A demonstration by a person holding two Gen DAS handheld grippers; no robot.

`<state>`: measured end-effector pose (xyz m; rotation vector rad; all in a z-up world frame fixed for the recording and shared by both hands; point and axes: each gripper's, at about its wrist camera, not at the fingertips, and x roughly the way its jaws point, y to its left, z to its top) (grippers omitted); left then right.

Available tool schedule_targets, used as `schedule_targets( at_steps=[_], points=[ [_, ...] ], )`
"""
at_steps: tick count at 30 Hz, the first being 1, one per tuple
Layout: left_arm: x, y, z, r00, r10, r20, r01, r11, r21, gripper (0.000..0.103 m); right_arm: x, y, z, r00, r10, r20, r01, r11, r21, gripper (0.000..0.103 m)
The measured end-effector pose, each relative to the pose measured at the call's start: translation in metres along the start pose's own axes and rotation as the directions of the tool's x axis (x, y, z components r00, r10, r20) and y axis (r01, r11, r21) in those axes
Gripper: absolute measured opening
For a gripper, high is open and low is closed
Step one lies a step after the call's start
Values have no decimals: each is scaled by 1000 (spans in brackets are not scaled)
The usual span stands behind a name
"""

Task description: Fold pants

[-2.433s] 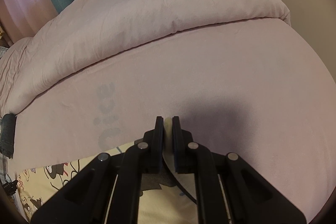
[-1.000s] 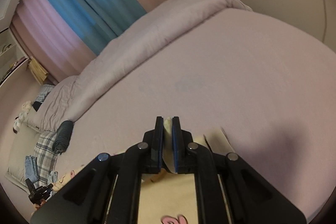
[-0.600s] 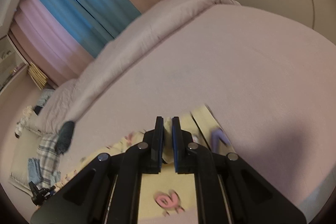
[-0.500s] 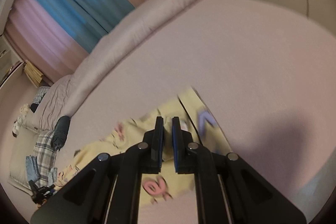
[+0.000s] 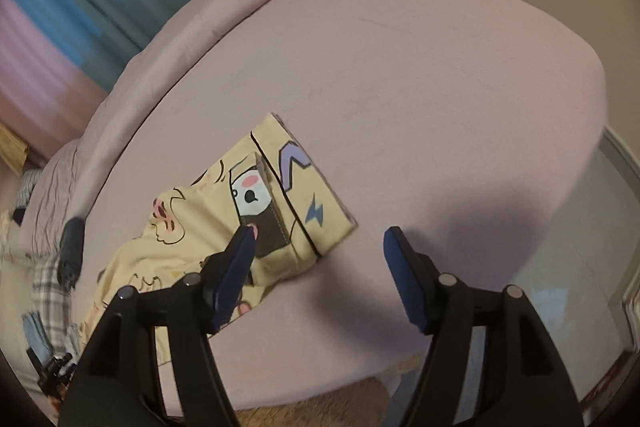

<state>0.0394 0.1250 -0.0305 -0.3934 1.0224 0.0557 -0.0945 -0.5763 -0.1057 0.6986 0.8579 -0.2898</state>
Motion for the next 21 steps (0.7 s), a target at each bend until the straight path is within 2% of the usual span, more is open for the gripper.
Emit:
schedule_targets(
  at_steps=[4,7,9,11,12,13,15,18,21],
  points=[
    [-8,-33,-1,997,-72,17,71,996,52,59,2,3,-6,996,65,-55,-60,995,77,67],
    [5,-64,-4,993,-120,-23,122,986,112,59,10,6,-8,992,104,-75,-94,987,127,67],
    [20,-85,-12,992,-110,-54,118,980,158,59,19,7,-8,989,112,-97,-94,980,173,64],
    [43,-106,-25,992,-74,-102,93,976,196,59,33,5,-8,989,72,-131,-43,975,216,46],
    [50,-113,-30,990,-66,-121,90,974,208,59,39,6,-9,987,54,-153,-19,975,220,19],
    [62,-121,-39,987,-63,-150,96,970,223,59,42,6,-9,986,39,-161,-4,977,215,11],
    [76,-131,-51,980,-52,-195,98,967,237,59,41,9,-10,992,32,-124,-7,980,197,9],
    [92,-137,-65,973,-5,-230,65,965,255,59,34,13,-1,993,67,-94,-46,977,209,8],
    [93,-139,-70,978,13,-208,47,958,282,59,14,29,18,994,107,-20,-103,982,155,8]
  ],
)
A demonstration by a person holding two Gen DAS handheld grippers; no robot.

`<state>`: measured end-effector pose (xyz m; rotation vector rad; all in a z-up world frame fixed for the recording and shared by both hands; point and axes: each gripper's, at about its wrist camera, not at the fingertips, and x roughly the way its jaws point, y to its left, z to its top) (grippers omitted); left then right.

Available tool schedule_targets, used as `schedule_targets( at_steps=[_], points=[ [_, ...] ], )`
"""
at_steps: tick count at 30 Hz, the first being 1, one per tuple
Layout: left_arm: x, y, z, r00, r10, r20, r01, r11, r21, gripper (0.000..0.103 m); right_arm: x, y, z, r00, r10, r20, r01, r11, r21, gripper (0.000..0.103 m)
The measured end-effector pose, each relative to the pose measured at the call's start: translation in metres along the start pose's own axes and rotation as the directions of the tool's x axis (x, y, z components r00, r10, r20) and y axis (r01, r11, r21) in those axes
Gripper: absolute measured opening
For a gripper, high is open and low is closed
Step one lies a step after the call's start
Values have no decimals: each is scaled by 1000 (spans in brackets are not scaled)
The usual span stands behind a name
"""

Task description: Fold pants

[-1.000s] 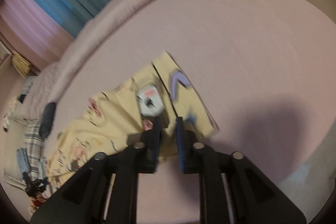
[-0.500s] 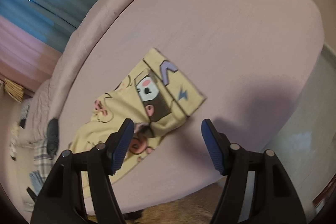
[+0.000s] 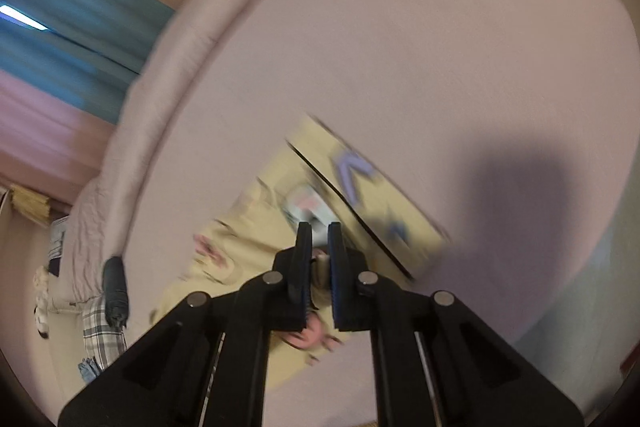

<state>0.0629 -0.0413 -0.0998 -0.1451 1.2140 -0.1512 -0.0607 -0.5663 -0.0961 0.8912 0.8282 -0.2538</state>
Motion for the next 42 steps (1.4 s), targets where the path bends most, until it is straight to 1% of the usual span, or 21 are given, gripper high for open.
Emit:
schedule_targets(
  at_steps=[3,6,7,10,11,13,14,15,17,19,21,23,26,29,32,35,36,37,39,41,42],
  points=[
    [0,-2,-1,1000,17,-2,-17,1000,12,59,-20,25,7,997,46,68,-39,995,-96,8],
    [0,-1,-2,1000,12,-12,-12,1000,-1,59,-22,28,-5,997,13,72,-3,990,-138,8],
    [0,0,-2,1000,6,-15,-7,1000,-10,59,-21,23,-10,998,-3,64,12,990,-138,8],
    [-1,4,1,999,-15,-34,14,999,-28,59,-8,-7,-38,992,-125,16,126,982,-139,8],
    [-3,6,2,999,-21,-39,20,999,-33,59,-1,-24,-49,986,-167,-24,162,979,-124,8],
    [-5,12,2,998,-32,-48,30,999,-42,59,7,-50,-57,982,-170,-78,164,983,-83,8],
    [-6,14,1,998,-36,-51,34,998,-48,59,6,-53,-56,985,-155,-74,149,986,-78,8],
    [-6,15,1,998,-37,-52,34,998,-55,59,4,-52,-54,986,-151,-71,144,985,-98,10],
    [-7,18,4,998,-28,-54,25,998,-58,59,-2,-41,-47,975,-212,-69,199,967,-159,21],
    [-8,14,4,998,-4,-56,2,999,-46,59,-10,-31,-40,961,-277,-23,266,941,-212,47],
    [-10,7,5,998,17,-63,-19,999,-37,59,-22,-19,-25,960,-278,29,276,929,-247,52],
    [-10,-1,10,997,-11,-70,8,999,-41,59,-27,-6,-10,970,-240,37,241,938,-250,52],
    [-15,-10,11,993,-87,-73,83,995,-56,59,-11,12,1,982,-191,-13,179,937,-299,50],
    [-15,-23,8,988,-130,-82,127,991,-36,59,23,18,7,973,-211,-89,173,933,-316,48],
    [-10,-34,4,988,-116,-101,116,993,-13,59,45,17,8,969,-224,-108,179,931,-318,43],
    [-3,-37,3,991,-87,-105,88,996,8,59,59,17,4,956,-259,-136,202,921,-332,31],
    [-3,-37,0,991,-82,-103,84,996,14,59,62,17,0,951,-282,-128,223,910,-350,28],
    [-2,-38,0,992,-77,-102,79,997,20,59,62,19,-4,949,-299,-98,241,892,-383,19],
    [-3,-39,-1,993,-69,-101,72,997,25,59,57,23,-5,949,-312,-51,267,877,-400,8],
    [-4,-38,1,993,-67,-101,70,997,27,59,48,25,1,958,-285,-17,259,894,-365,6],
    [-4,-38,0,993,-65,-100,68,997,26,59,39,27,5,961,-274,27,265,898,-351,6]
  ],
)
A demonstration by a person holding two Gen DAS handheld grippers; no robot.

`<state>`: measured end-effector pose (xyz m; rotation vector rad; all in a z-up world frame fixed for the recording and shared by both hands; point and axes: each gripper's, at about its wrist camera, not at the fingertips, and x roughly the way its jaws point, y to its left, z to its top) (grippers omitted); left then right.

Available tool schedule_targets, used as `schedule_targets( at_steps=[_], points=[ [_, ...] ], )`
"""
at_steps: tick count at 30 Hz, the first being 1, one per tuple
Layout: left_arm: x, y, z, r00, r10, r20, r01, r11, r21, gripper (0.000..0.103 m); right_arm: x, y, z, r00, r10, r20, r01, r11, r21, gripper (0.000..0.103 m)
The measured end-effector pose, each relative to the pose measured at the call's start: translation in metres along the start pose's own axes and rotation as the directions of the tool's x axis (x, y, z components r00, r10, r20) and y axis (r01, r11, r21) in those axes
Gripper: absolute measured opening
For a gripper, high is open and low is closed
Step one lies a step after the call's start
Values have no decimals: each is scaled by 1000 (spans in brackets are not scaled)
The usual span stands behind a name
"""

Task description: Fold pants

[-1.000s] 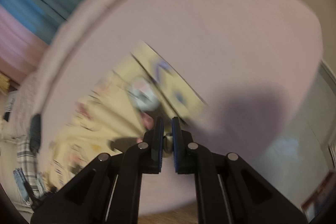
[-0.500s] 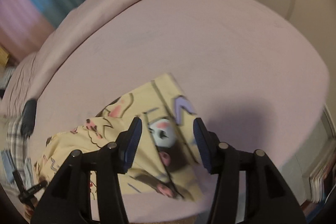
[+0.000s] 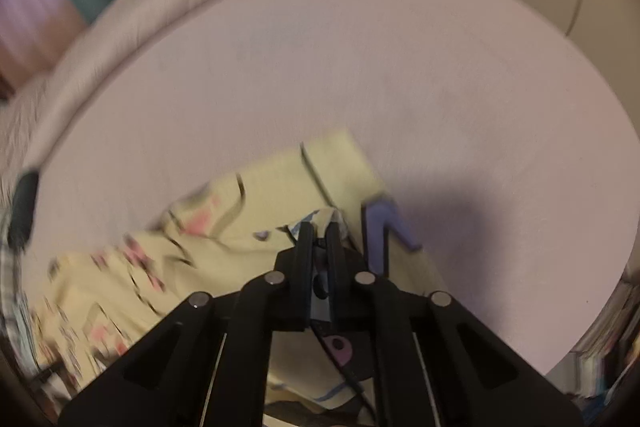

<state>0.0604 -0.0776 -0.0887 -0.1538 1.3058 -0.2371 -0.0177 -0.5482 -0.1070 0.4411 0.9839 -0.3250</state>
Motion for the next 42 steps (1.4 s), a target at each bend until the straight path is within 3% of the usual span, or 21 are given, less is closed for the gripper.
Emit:
schedule_targets(
  at_steps=[7,12,15,17,18,19,22,27,35,38,40,42],
  points=[
    [7,-16,-6,999,34,18,-34,999,11,59,-14,-2,33,996,12,84,-12,1000,5,6],
    [10,-21,-11,999,36,20,-37,999,17,59,32,-10,31,999,-43,-4,43,998,43,6],
    [10,-21,-12,999,34,18,-34,999,18,59,35,-10,25,999,-43,15,42,997,57,8],
    [9,-18,-12,1000,28,13,-28,999,20,59,29,-10,25,997,-75,5,75,996,48,25],
    [6,-15,-10,1000,22,10,-22,1000,14,59,24,-11,23,995,-95,-4,95,994,53,46],
    [4,-12,-9,1000,10,10,-10,1000,-3,59,18,-8,22,995,-100,-7,100,993,59,52],
    [-3,-1,-8,999,-35,5,35,998,-51,59,-11,-13,17,999,-39,29,38,997,62,50],
    [-18,13,-11,998,-58,10,58,994,-96,59,-56,-47,-23,999,-36,18,32,984,178,52],
    [-31,34,-14,999,-39,32,43,987,-157,59,-60,-78,-78,997,51,-61,-29,948,316,52],
    [-30,39,-15,999,-24,27,29,985,-171,59,-48,-76,-72,997,49,-55,-26,933,360,46],
    [-29,42,-17,1000,-15,23,18,985,-174,59,-47,-74,-71,998,59,-32,-42,926,376,29],
    [-30,41,-18,1000,-15,25,19,984,-175,59,-50,-70,-70,999,29,-30,-16,934,356,27]
  ],
)
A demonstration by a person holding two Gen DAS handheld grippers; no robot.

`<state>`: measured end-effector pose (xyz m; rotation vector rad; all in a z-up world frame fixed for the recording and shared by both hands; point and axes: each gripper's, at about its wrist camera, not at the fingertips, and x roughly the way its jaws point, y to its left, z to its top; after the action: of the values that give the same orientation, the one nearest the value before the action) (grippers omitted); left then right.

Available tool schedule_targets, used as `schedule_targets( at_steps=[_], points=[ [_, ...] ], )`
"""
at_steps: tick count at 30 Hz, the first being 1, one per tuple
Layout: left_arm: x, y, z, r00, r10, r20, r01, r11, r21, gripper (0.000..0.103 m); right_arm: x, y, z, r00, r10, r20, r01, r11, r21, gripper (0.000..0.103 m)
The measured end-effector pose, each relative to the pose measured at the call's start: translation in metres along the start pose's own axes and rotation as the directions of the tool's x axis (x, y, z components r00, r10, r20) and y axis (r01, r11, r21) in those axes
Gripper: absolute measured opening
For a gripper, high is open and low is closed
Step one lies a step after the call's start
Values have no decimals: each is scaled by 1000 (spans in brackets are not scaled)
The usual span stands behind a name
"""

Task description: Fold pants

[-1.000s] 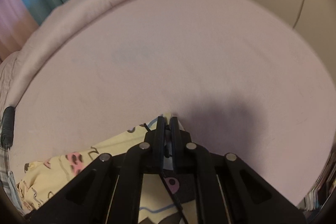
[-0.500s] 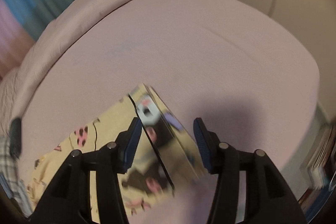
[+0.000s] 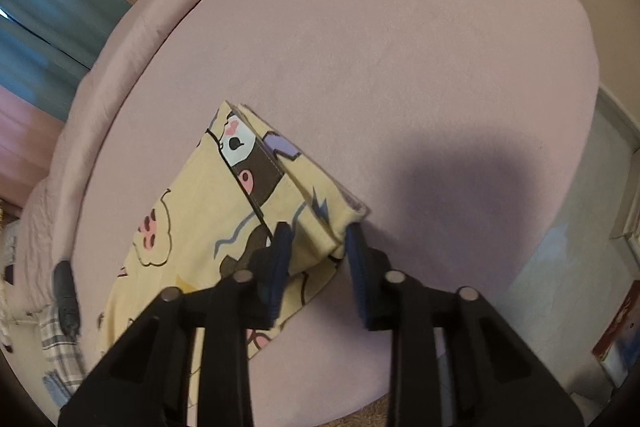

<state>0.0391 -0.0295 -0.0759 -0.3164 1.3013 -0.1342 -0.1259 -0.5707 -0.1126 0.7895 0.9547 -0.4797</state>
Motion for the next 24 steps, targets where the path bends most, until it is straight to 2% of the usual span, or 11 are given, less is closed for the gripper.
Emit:
schedule_targets(
  at_steps=[6,11,15,17,22,24],
  points=[
    [1,-7,4,1000,2,7,-2,1000,25,59,-11,7,-2,1000,3,18,-2,998,-64,29],
    [2,-17,7,1000,-21,8,21,999,48,59,-12,6,4,1000,9,19,-8,999,-40,29],
    [4,-23,7,1000,-17,5,17,998,66,59,-15,2,5,1000,-23,13,23,998,-58,30],
    [5,-24,7,1000,-18,2,18,998,66,59,-17,5,7,999,-6,32,7,998,-60,30],
    [5,-25,8,1000,-22,6,22,998,67,59,-12,9,10,1000,-14,10,15,996,-85,31],
    [5,-25,7,1000,-21,6,21,997,68,59,-18,10,11,999,3,35,0,996,-87,31]
  ],
)
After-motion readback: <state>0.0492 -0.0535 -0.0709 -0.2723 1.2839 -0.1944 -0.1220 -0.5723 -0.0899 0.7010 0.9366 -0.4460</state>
